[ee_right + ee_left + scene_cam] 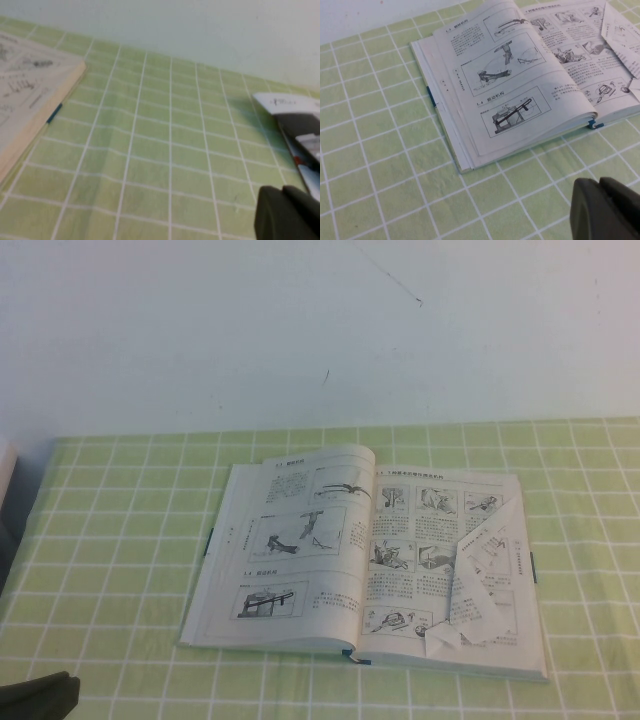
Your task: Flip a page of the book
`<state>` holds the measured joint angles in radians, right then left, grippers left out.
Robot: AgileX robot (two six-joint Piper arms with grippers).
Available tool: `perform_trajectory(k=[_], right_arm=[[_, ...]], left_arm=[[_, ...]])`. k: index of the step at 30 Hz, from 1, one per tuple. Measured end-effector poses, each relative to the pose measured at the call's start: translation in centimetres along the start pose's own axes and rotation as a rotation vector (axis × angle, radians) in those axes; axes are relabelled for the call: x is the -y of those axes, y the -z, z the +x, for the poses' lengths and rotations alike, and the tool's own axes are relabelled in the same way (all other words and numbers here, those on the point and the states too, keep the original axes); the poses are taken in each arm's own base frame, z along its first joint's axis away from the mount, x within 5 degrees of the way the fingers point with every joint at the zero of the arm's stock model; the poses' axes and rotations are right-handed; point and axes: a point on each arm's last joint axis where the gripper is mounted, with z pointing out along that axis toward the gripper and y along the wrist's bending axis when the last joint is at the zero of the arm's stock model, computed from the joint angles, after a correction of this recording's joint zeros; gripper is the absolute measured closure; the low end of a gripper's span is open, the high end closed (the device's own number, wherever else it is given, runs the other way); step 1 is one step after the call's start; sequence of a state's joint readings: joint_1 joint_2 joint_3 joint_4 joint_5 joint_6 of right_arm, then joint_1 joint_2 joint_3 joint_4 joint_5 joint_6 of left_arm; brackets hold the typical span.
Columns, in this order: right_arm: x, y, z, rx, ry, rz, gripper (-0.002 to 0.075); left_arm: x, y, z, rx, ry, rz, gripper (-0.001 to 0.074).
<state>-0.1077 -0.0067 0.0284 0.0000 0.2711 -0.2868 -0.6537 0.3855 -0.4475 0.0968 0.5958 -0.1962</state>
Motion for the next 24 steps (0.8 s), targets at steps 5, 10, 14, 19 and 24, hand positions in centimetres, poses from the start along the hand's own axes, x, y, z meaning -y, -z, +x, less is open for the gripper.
perform_trajectory(k=[5, 10, 14, 19, 24], right_arm=[[-0.10, 0.09, 0.50, -0.062, 0.003, -0.013, 0.0729], [-0.12, 0.12, 0.55, -0.072, 0.001, -0.016, 0.0729], [-0.12, 0.12, 0.56, -0.073, 0.001, -0.016, 0.0729], [-0.12, 0.12, 0.56, -0.073, 0.000, -0.016, 0.0729], [-0.12, 0.12, 0.57, -0.074, 0.000, -0.017, 0.0729]], left_arm=[[0.00, 0.00, 0.00, 0.000, 0.000, 0.000, 0.0737], [0.00, 0.01, 0.00, 0.001, 0.000, 0.000, 0.0737], [0.00, 0.01, 0.00, 0.001, 0.000, 0.000, 0.0737], [0.00, 0.01, 0.00, 0.001, 0.000, 0.000, 0.0737], [0.00, 0.01, 0.00, 0.001, 0.000, 0.000, 0.0739]])
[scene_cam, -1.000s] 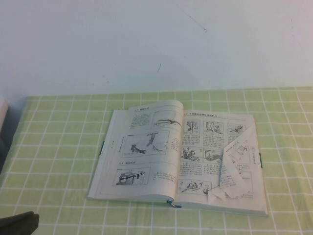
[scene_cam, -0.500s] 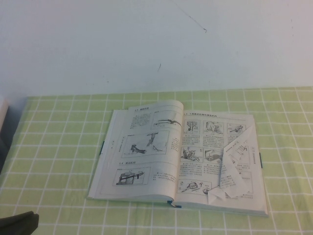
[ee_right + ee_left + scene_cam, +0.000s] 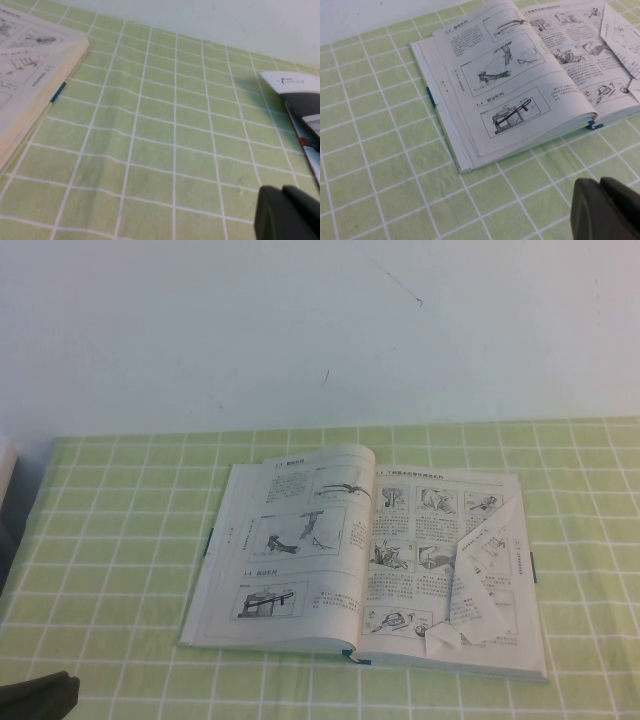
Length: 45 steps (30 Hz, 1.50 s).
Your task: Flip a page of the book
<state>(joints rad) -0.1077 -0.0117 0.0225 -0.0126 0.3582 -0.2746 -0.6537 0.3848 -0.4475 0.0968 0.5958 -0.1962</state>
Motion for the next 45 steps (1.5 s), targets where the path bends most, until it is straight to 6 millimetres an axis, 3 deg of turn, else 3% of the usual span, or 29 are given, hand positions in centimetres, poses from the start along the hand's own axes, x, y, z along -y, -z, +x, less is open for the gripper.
perform_trajectory(k=[10, 17, 21, 25, 32, 39, 45], right_arm=[[0.0, 0.0, 0.0, 0.000, 0.000, 0.000, 0.0729], [0.0, 0.0, 0.0, 0.000, 0.000, 0.000, 0.0729], [0.0, 0.0, 0.0, 0.000, 0.000, 0.000, 0.0729], [0.0, 0.0, 0.0, 0.000, 0.000, 0.000, 0.0729], [0.0, 0.0, 0.0, 0.000, 0.000, 0.000, 0.0729], [0.0, 0.0, 0.0, 0.000, 0.001, 0.000, 0.0729], [0.0, 0.0, 0.0, 0.000, 0.001, 0.000, 0.0729]], left_arm=[[-0.3, -0.9, 0.7, 0.078, -0.076, -0.026, 0.0738], [-2.0, -3.3, 5.3, 0.310, 0.070, -0.162, 0.0738], [-3.2, -3.2, 7.5, 0.403, 0.124, -0.311, 0.0738], [-3.9, -2.2, 8.0, 0.462, 0.155, -0.454, 0.0738], [-4.4, -1.3, 9.5, 0.396, 0.220, -0.625, 0.0738], [-4.3, -1.6, 10.8, 0.261, 0.241, -0.634, 0.0738], [-4.2, -1.6, 10.9, 0.251, 0.253, -0.629, 0.0738]])
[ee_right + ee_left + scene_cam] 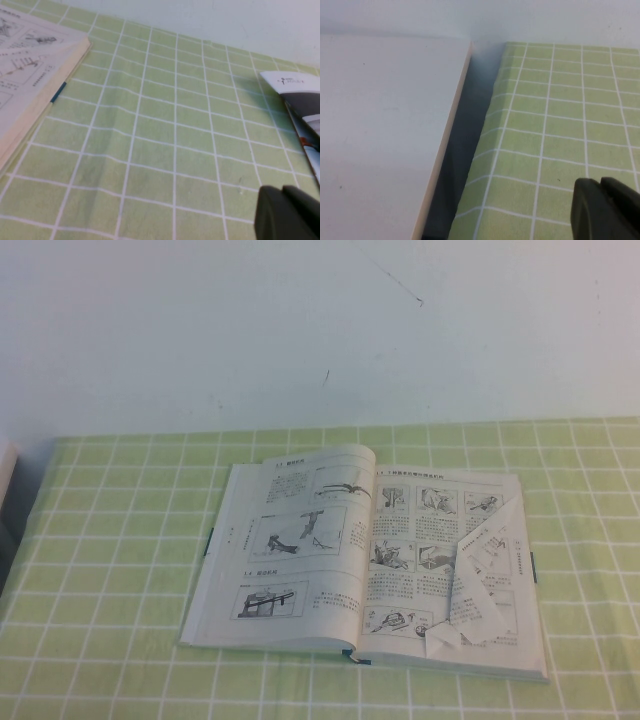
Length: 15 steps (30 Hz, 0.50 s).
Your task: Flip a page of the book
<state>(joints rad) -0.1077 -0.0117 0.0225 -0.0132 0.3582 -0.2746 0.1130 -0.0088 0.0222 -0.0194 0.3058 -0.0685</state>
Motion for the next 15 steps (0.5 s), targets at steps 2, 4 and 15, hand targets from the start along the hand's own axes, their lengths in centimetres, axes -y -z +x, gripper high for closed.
perform_trajectory(k=[2, 4, 15], right_arm=[[0.00, 0.00, 0.00, 0.000, 0.000, 0.000, 0.0729], [0.00, 0.00, 0.00, 0.000, 0.000, 0.000, 0.0729], [0.00, 0.00, 0.00, 0.000, 0.000, 0.000, 0.0729]], left_arm=[[0.04, 0.01, 0.01, -0.001, 0.011, 0.004, 0.0738], [0.09, 0.01, 0.01, -0.001, 0.027, 0.010, 0.0738], [0.12, 0.01, 0.02, -0.001, 0.034, 0.013, 0.0738]])
